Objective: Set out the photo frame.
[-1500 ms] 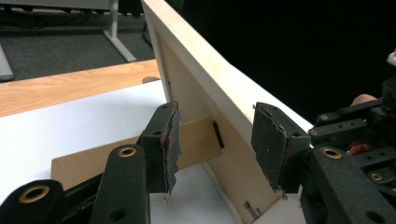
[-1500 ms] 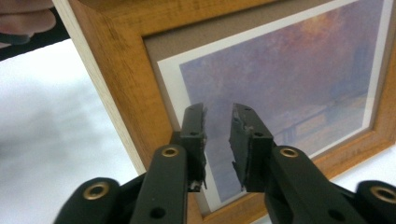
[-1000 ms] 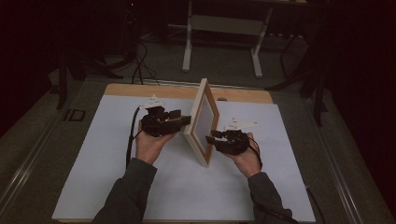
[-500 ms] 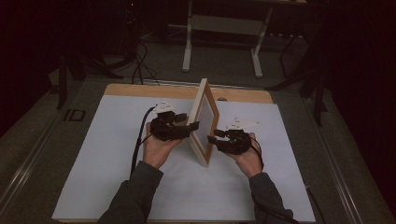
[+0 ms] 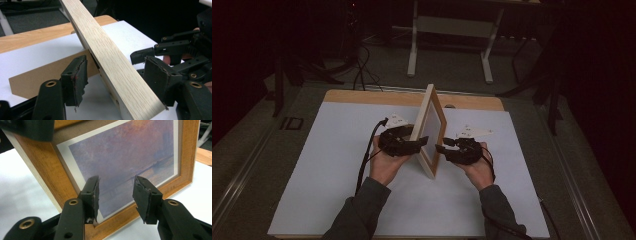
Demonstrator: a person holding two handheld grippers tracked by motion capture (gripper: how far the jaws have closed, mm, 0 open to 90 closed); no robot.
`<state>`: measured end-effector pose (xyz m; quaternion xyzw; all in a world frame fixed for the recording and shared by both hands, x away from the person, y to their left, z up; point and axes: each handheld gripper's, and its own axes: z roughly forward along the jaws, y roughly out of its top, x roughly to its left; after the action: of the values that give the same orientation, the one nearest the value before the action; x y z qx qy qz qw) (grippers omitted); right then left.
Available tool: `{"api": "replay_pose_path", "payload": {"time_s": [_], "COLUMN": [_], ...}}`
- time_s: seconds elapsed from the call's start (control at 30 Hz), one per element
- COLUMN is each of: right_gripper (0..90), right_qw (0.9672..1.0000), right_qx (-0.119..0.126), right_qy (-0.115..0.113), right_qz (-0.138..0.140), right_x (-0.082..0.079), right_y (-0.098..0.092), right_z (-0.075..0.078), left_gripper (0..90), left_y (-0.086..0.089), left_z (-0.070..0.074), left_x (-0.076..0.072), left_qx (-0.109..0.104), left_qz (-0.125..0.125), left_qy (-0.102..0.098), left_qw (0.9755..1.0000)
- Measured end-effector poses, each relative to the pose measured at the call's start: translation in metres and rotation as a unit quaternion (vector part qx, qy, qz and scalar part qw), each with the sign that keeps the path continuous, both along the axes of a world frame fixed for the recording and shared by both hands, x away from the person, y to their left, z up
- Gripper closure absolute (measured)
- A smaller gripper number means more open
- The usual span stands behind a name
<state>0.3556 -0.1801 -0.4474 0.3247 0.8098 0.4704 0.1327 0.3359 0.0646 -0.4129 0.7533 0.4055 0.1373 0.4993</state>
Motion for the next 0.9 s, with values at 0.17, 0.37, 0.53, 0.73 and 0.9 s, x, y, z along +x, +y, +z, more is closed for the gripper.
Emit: {"api": "replay_pose_path", "payload": {"time_s": [0.17,0.37,0.53,0.73,0.9], "right_gripper": [55.4,55.3,55.3,55.4,55.3], "right_qw": [1.0,1.0,1.0,1.0,1.0], "right_qx": [0.0,0.002,0.003,0.002,0.001], "right_qy": [-0.001,-0.003,-0.005,-0.007,-0.007], "right_qz": [-0.001,-0.004,-0.004,-0.004,-0.005], "right_x": [0.001,0.002,0.002,0.003,0.002], "right_y": [-0.002,-0.004,-0.005,-0.005,-0.006], "right_z": [0.0,0.002,0.004,0.004,0.005], "left_gripper": [47.1,49.5,53.4,58.1,63.1], "left_y": [0.0,0.0,0.004,0.01,0.018], "left_z": [-0.002,-0.001,0.0,0.001,0.001], "left_x": [-0.001,-0.003,-0.002,-0.001,0.001], "left_qx": [-0.004,0.0,0.007,0.008,0.005], "left_qz": [-0.002,0.007,0.018,0.03,0.043], "left_qy": [0.007,0.009,0.008,0.007,0.007], "left_qw": [1.0,0.9999,0.9998,0.9995,0.9991]}}
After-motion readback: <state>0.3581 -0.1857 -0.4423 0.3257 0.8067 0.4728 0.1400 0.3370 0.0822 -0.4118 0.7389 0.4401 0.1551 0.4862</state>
